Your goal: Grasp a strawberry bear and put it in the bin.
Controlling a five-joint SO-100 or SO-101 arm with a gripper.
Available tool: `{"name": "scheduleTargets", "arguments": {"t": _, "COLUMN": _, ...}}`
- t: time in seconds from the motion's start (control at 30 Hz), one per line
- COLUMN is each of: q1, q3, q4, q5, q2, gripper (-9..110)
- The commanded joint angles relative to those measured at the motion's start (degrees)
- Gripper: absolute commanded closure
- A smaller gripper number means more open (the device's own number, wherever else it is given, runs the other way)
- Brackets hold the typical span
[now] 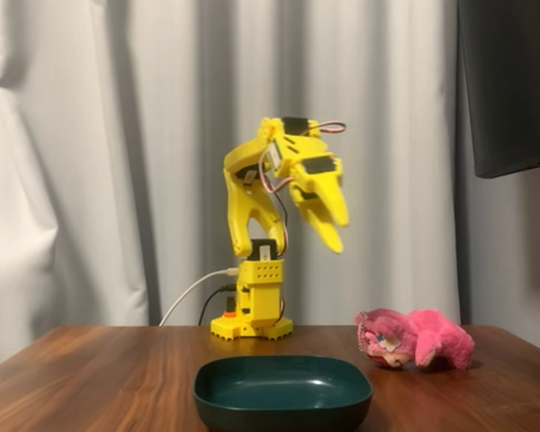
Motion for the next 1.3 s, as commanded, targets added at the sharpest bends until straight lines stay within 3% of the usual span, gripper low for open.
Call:
{"name": "scheduleTargets", "arguments": {"t": 0.0, "q1": 2.64, "q3": -5.54, "q4": -0.97, "q5": 0.53, "q2": -5.8, "gripper": 75}}
{"name": "scheduleTargets", "arguments": {"t": 0.37, "q1": 4.83, "q3": -13.27, "q4": 3.16, "q5": 7.38, "q2": -3.69, "gripper": 71}}
{"name": "scheduleTargets", "arguments": {"t": 0.5, "q1": 2.72, "q3": -8.96, "q4": 0.97, "q5": 10.63, "q2": 5.36, "gripper": 71}}
{"name": "scheduleTargets", "arguments": {"t": 0.7, "q1": 2.55, "q3": -1.67, "q4": -2.11, "q5": 12.13, "q2": 5.01, "gripper": 71}}
{"name": "scheduleTargets", "arguments": {"t": 0.9, "q1": 3.78, "q3": 7.21, "q4": 2.9, "q5": 11.25, "q2": 7.21, "gripper": 69}}
{"name": "scheduleTargets", "arguments": {"t": 1.27, "q1": 15.64, "q3": 18.46, "q4": -2.64, "q5": 13.71, "q2": 8.0, "gripper": 69}}
